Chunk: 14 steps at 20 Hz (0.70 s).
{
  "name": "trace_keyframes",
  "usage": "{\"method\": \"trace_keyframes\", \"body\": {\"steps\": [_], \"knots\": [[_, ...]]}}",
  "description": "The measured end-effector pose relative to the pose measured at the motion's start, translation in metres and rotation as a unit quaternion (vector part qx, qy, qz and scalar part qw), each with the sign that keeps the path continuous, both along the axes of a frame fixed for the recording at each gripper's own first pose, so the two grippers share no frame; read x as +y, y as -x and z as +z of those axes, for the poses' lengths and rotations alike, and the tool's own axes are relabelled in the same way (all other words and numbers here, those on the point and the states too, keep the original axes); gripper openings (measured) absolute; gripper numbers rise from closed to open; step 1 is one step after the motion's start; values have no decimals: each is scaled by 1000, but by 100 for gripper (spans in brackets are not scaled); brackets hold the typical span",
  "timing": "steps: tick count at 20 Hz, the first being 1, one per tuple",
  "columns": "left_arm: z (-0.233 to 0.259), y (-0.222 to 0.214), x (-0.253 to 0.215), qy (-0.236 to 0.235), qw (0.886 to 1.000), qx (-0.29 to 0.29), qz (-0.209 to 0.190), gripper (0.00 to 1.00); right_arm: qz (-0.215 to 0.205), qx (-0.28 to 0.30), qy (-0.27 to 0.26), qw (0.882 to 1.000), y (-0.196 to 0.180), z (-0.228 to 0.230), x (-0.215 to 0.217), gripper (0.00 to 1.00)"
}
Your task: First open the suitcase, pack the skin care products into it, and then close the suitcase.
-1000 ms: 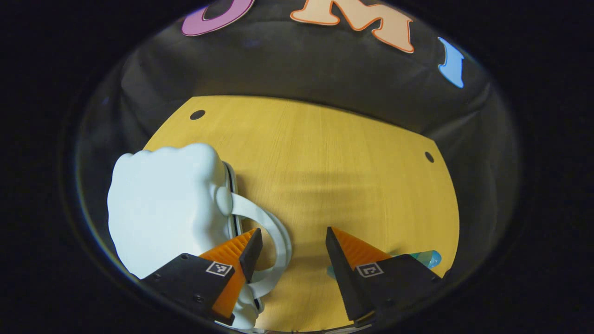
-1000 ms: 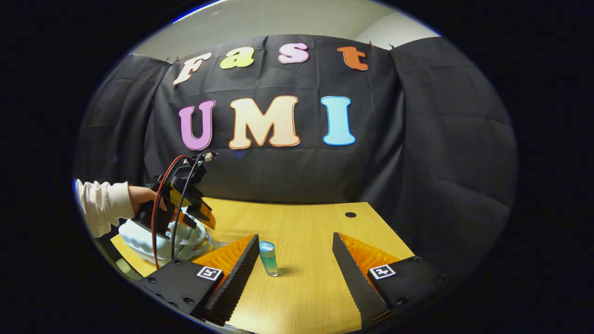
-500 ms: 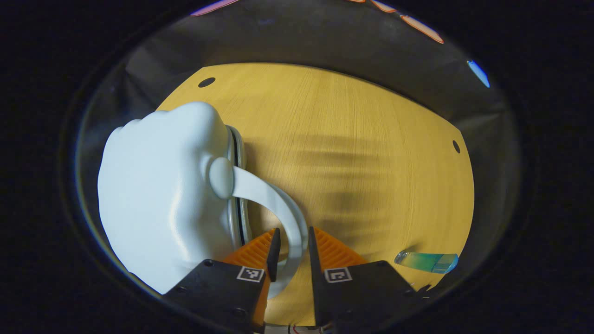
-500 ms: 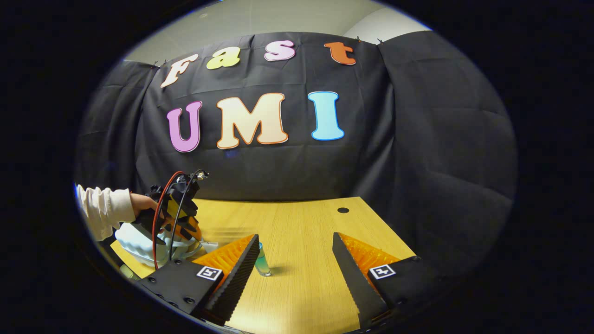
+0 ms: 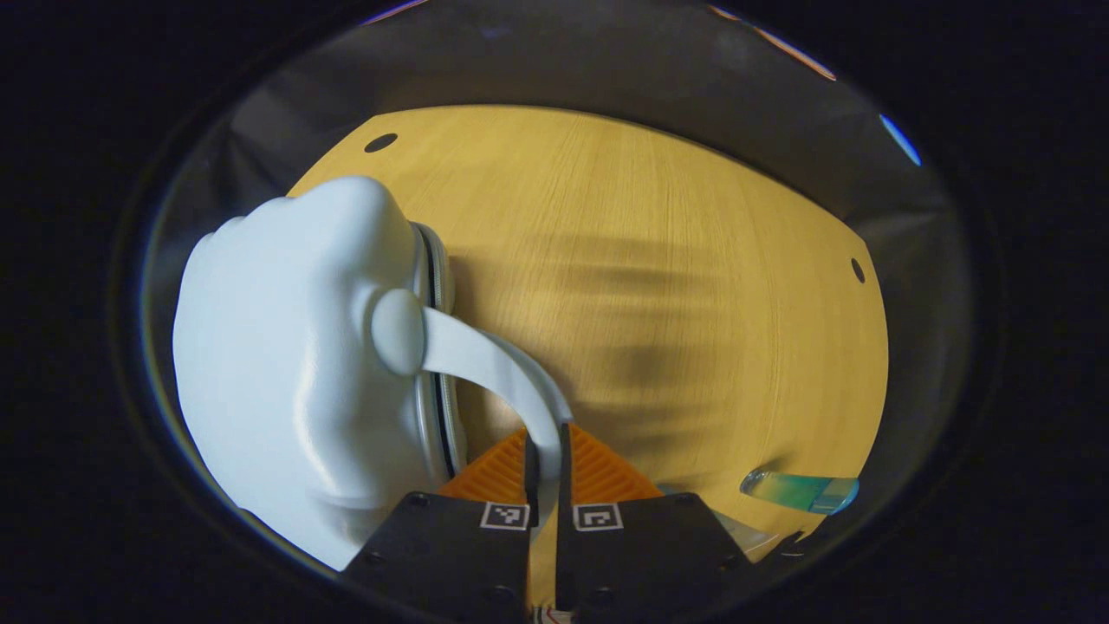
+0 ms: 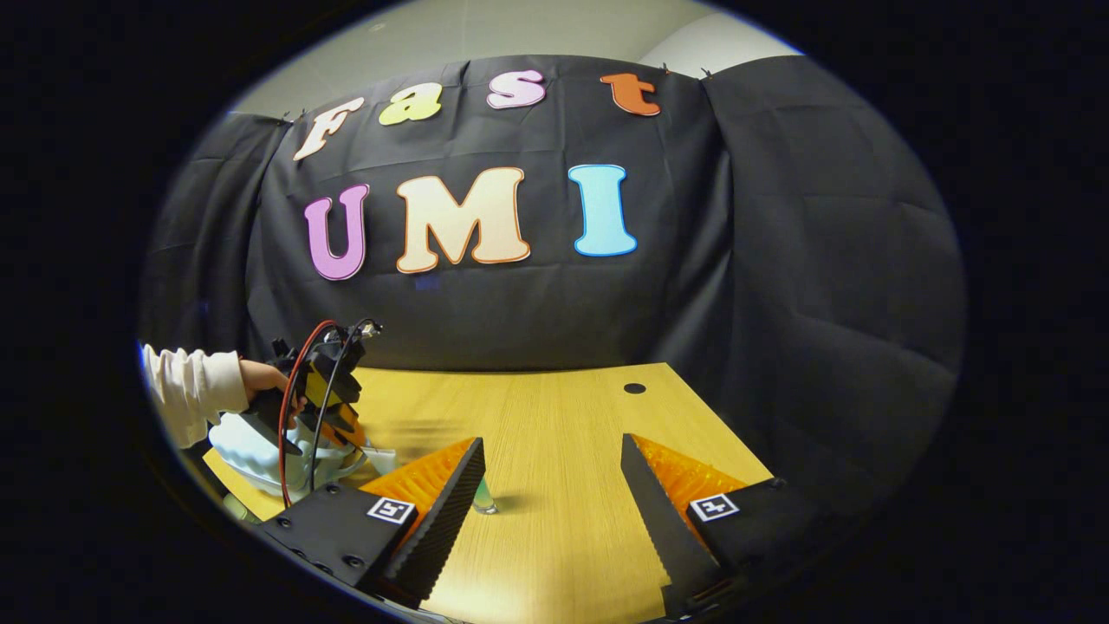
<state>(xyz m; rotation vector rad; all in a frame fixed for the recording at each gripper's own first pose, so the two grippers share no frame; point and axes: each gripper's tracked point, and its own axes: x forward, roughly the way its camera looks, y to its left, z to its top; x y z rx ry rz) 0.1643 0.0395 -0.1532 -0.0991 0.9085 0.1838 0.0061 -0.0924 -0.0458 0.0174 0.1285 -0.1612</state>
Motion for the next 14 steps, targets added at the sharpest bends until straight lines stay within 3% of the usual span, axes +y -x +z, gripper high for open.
{"method": "trace_keyframes", "body": {"steps": [5, 8, 14], "knots": [[28, 4, -8, 21, 999, -29, -4, 2, 11, -2, 5, 1000, -3, 2, 8, 99], [67, 16, -9, 60, 996, -58, -4, 1, 23, 0, 7, 1000, -7, -1, 19, 99], [147, 44, 9, 78, 989, -123, -13, 1, 50, -6, 8, 999, -14, 0, 50, 99]]}}
